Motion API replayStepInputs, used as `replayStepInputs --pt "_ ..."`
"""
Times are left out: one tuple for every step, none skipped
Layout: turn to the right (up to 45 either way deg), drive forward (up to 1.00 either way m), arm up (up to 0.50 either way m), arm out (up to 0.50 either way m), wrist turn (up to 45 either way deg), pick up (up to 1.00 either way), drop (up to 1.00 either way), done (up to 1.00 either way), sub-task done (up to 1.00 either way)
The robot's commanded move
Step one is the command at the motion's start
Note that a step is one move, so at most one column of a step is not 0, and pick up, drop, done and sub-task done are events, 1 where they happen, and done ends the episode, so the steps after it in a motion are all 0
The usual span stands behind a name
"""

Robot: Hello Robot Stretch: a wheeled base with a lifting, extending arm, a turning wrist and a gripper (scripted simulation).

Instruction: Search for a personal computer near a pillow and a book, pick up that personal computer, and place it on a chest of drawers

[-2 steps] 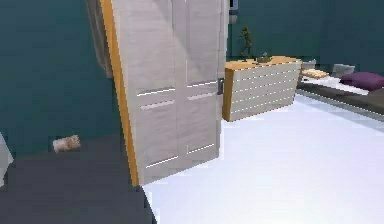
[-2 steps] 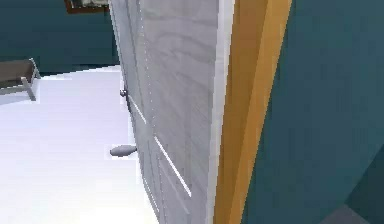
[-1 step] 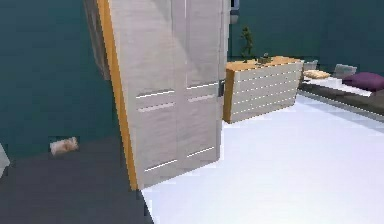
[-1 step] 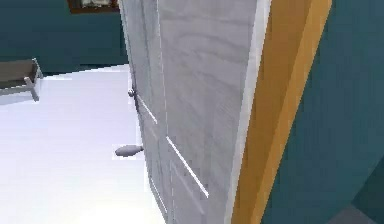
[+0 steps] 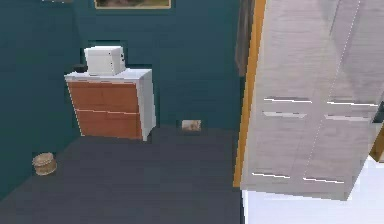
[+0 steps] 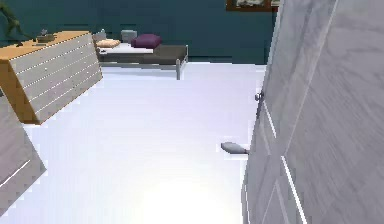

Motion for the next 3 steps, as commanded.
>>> replayStepInputs --pt "0.0 0.20 0.00 0.00 0.0 0.00 0.00 0.00 0.00" --pt "45.0 0.00 0.00 0.00 0.0 0.00 0.00 0.00 0.00" --pt "30.0 0.00 0.00 0.00 0.0 0.00 0.00 0.00 0.00"
